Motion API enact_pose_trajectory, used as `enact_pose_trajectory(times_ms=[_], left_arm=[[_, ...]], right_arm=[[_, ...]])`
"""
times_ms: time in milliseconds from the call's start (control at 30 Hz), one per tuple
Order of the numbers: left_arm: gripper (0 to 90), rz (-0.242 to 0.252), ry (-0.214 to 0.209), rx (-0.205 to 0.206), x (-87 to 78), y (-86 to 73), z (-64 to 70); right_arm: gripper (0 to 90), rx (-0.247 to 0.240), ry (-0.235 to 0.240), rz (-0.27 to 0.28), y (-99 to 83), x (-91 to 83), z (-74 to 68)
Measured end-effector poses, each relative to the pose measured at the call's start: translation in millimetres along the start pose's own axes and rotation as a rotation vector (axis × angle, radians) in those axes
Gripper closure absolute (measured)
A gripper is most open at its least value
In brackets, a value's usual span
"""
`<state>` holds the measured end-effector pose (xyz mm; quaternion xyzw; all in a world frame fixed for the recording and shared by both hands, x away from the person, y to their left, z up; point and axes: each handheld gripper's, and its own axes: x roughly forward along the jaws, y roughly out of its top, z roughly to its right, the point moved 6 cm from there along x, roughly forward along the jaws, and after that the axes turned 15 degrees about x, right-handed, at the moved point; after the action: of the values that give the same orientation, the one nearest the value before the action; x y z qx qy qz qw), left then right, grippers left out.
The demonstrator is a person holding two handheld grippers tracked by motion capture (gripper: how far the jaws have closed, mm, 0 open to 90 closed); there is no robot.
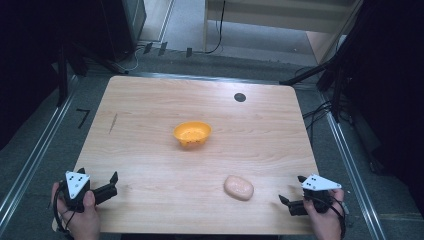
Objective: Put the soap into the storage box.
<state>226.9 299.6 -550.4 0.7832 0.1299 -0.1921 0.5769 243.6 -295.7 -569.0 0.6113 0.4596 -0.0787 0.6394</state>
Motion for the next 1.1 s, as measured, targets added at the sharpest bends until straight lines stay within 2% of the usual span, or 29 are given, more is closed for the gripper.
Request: enact_pose_trajectory(times_ms=[633,800,900,1100], left_arm=[[0.0,0.005,-0.006,0.013,0.8,1.0,1.6],[0.0,0.003,-0.004,0.020,0.9,1.1,2.3],[0.0,-0.001,0.000,0.025,1.0,1.2,2.7],[0.0,-0.002,-0.003,0.024,1.0,1.1,2.5]], right_arm=[[6.8,-0.117,0.039,-0.108,15.6,16.1,-20.5],[7.7,-0.131,0.052,-0.128,18.9,19.2,-24.4],[13.2,-0.148,0.061,-0.139,21.2,21.3,-27.7],[13.3,-0.166,0.067,-0.168,25.6,25.4,-33.3]])
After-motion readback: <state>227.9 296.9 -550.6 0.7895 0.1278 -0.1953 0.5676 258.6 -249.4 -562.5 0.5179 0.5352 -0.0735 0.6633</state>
